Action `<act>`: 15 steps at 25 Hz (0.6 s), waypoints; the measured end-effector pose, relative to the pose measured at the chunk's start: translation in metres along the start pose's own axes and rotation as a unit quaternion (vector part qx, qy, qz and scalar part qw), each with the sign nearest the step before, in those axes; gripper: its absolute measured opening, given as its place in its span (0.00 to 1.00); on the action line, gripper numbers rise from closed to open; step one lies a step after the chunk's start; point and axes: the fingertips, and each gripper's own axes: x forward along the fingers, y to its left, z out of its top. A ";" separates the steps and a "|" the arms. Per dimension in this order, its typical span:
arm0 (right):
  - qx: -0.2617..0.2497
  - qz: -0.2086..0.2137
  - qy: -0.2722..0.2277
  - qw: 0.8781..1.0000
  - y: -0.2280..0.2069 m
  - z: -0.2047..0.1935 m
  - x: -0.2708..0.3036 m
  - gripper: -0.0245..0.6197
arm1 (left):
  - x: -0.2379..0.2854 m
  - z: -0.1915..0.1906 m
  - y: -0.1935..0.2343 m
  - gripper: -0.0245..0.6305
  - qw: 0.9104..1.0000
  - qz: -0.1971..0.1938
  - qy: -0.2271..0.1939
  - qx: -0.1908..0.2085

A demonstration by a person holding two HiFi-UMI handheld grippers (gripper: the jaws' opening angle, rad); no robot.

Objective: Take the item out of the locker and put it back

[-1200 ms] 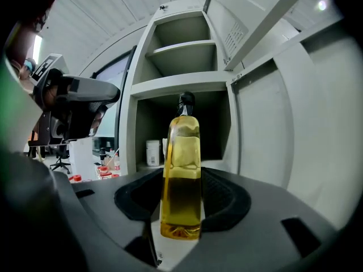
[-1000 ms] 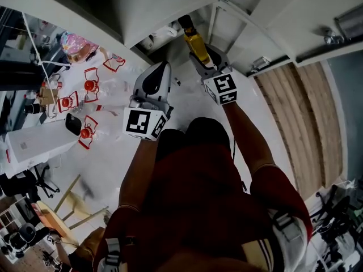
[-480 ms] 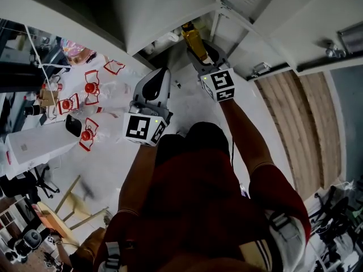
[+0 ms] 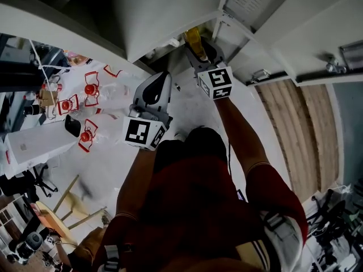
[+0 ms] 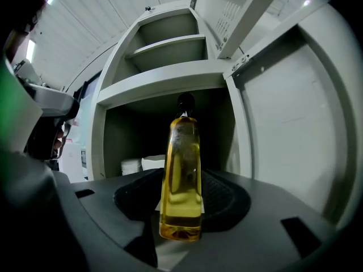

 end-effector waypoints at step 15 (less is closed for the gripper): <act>0.013 0.000 -0.045 0.999 -0.012 0.011 0.027 0.34 | 0.012 -0.013 0.006 0.05 1.000 -0.001 0.011 0.004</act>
